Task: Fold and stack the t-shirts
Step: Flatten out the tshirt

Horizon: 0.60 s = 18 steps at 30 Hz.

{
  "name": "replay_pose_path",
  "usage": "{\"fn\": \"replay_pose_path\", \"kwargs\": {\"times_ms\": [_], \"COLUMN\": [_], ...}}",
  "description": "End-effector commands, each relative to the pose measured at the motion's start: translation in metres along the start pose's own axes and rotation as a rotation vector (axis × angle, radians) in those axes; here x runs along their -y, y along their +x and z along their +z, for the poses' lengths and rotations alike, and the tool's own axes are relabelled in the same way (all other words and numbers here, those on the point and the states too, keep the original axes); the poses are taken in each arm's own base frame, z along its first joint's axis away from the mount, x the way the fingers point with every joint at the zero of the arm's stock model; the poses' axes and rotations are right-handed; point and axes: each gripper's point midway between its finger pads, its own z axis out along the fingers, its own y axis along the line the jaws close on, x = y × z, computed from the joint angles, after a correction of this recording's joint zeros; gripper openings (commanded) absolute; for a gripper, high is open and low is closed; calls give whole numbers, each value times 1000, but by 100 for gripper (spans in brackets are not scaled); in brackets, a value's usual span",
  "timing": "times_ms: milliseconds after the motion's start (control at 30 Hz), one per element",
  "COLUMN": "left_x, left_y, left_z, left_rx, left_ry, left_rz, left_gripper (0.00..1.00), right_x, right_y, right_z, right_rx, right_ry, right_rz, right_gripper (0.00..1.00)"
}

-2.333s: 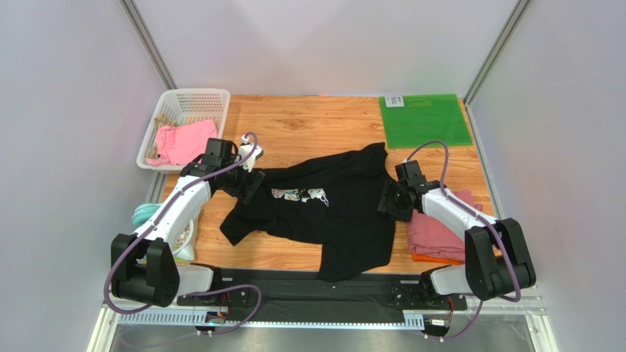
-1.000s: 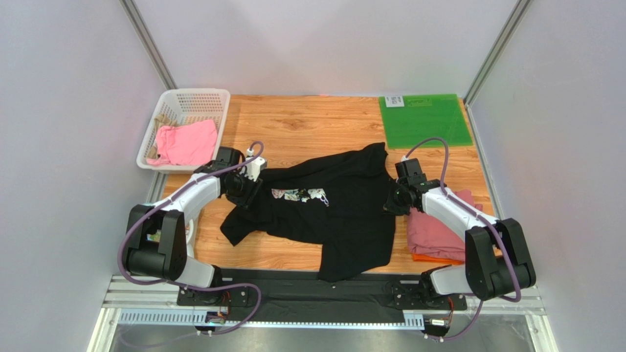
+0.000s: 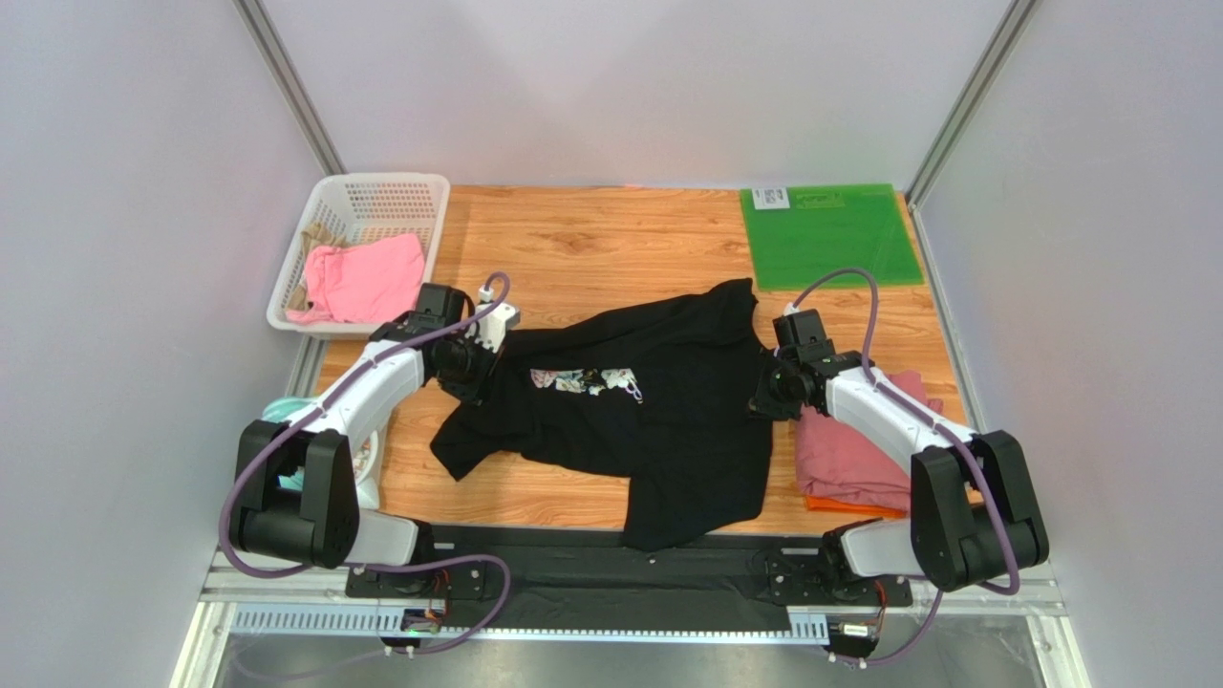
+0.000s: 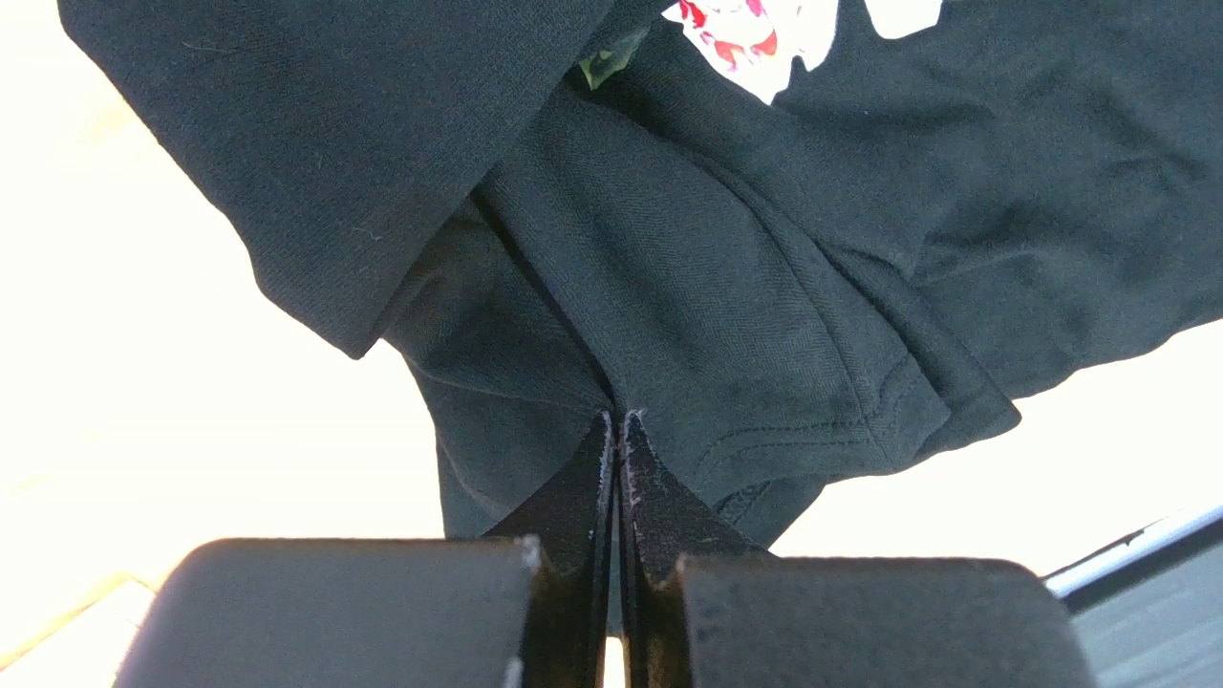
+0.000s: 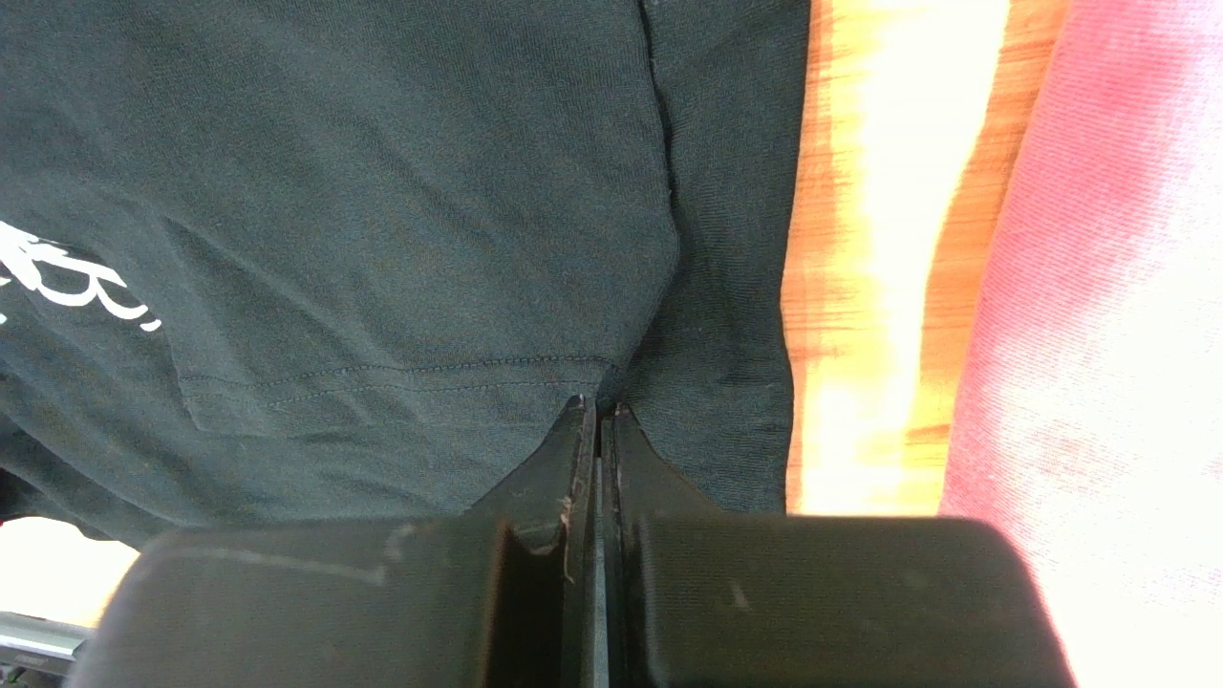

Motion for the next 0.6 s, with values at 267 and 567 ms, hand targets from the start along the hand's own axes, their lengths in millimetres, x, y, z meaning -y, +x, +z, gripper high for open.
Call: {"fn": "replay_pose_path", "kwargs": {"times_ms": [267, 567], "left_x": [-15, -36], "left_y": [-46, -102], "left_z": [-40, -96], "left_rx": [112, 217], "left_ry": [-93, -233], "left_rz": [85, 153], "left_gripper": [0, 0], "right_x": [-18, -43], "right_y": [-22, -81], "right_z": [-11, -85], "right_rx": [83, 276], "right_ry": [-62, -79], "right_rz": [-19, -75], "right_gripper": [0, 0]}}
